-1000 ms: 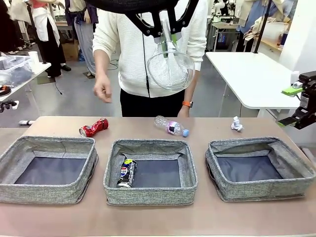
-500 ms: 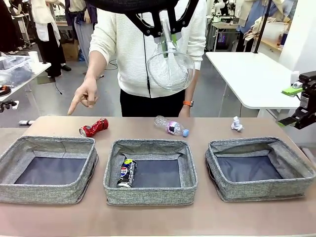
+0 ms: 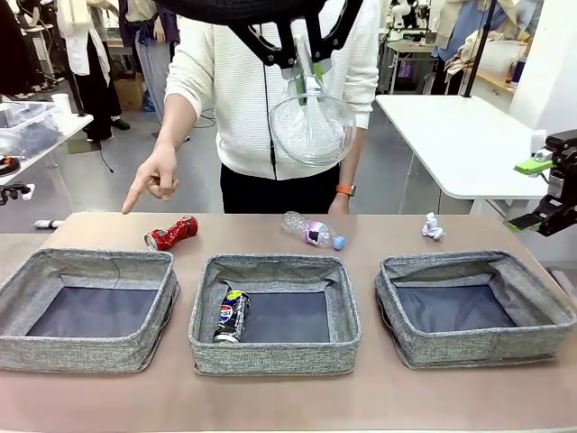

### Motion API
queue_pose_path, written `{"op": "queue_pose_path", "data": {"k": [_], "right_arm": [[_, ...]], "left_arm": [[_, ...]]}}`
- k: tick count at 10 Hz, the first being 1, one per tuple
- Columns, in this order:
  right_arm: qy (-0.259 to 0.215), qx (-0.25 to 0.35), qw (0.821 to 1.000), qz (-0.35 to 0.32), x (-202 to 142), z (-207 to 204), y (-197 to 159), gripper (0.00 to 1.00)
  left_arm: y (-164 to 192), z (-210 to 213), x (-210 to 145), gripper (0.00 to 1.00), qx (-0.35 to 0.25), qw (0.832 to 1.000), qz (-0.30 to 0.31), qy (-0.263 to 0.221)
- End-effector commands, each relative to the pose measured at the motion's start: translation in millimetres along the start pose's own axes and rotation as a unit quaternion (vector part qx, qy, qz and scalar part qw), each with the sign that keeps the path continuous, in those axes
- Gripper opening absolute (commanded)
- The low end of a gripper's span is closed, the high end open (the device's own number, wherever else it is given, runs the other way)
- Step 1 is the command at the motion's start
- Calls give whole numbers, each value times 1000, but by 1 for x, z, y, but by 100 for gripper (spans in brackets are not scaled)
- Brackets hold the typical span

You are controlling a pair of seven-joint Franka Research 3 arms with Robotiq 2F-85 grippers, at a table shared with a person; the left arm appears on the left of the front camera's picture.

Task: Sort the waste into the appropriate baskets.
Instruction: Place the picked waste into the Fabric basket indicated by the person.

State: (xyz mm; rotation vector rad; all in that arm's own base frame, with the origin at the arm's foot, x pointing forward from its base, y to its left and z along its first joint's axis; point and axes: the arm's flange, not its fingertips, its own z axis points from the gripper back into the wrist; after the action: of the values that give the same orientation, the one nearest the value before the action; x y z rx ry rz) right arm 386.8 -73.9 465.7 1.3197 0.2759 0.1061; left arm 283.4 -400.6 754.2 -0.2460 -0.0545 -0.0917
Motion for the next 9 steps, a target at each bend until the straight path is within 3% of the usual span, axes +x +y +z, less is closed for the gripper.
{"op": "queue_pose_path", "data": {"k": [1, 3, 5, 6, 9], "right_arm": [[-1, 7, 1000, -8, 1, 0, 7, 100], [-1, 7, 1000, -8, 1, 0, 7, 100], [-1, 7, 1000, -8, 1, 0, 7, 100], [-1, 7, 1000, -8, 1, 0, 7, 100], [-1, 7, 1000, -8, 1, 0, 7, 100]], "left_arm": [[38, -1, 6, 13, 19, 1000, -15, -2], [151, -4, 11, 13, 26, 999, -15, -20], [287, -36, 17, 13, 0, 996, 82, -20], [336, -59, 16, 13, -13, 990, 142, -25], [416, -111, 24, 13, -26, 962, 258, -90]]}}
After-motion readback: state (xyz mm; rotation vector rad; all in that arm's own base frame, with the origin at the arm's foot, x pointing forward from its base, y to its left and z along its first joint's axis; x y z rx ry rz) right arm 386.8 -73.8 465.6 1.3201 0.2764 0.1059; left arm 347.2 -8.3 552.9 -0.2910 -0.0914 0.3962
